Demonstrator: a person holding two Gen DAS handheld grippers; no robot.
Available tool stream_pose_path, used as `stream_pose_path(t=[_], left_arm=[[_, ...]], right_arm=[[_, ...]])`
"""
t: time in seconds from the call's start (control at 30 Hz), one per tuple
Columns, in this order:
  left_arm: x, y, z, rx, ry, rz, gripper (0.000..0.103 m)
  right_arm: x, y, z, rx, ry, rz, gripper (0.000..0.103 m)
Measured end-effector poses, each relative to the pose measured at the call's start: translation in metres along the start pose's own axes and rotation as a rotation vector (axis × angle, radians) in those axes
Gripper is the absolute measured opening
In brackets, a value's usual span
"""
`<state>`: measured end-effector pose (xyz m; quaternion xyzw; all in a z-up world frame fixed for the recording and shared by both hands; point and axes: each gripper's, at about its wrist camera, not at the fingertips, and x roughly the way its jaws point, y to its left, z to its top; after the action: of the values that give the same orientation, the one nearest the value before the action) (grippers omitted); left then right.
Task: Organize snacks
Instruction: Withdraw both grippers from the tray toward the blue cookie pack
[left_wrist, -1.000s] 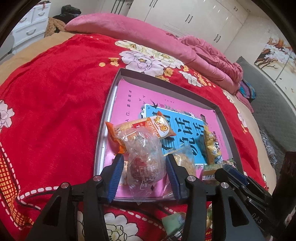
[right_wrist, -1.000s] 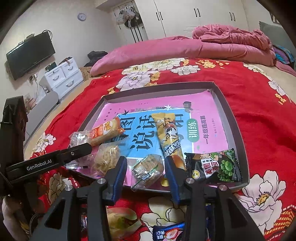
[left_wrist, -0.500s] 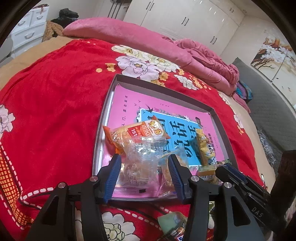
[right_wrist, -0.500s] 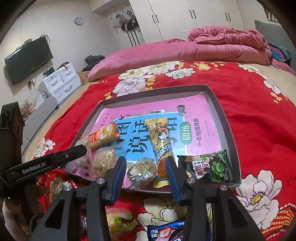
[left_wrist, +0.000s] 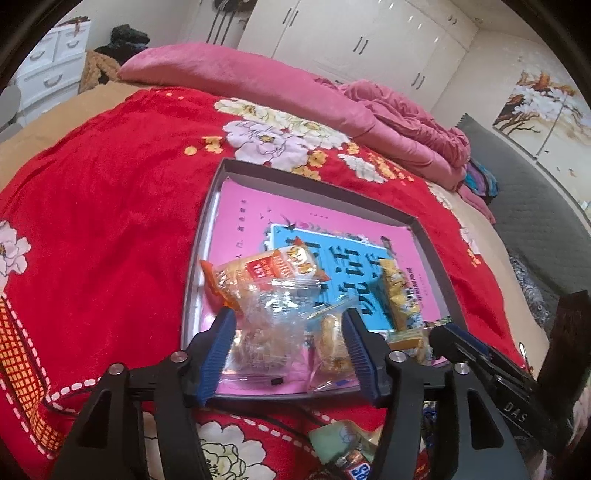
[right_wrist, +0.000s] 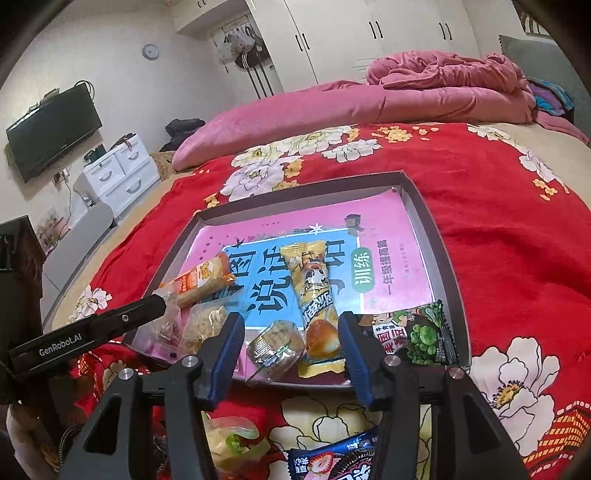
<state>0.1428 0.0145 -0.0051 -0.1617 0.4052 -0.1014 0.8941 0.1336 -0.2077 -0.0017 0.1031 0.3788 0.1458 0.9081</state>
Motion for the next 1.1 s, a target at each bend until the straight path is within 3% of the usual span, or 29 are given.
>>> stream_pose_path(t=[0.03,0.23,1.1], left_arm=[[-0.002,-0.002,0.0,0.006,-0.006,-0.015,0.076],[-0.007,-0.012,-0.002,0.073,-0.02,-0.016,0.077],[-0.022,-0.018,-0.014,0.138,-0.018,-0.003,0.079]], right_arm=[[0.0,0.0,0.0,0.001,-0.002,0.003,0.053],[-0.005,-0.003,0.002,0.008,-0.02,0.015,0.058],[-0.027,-0.011,0.002,-0.023,-0.073,0.013,0.068]])
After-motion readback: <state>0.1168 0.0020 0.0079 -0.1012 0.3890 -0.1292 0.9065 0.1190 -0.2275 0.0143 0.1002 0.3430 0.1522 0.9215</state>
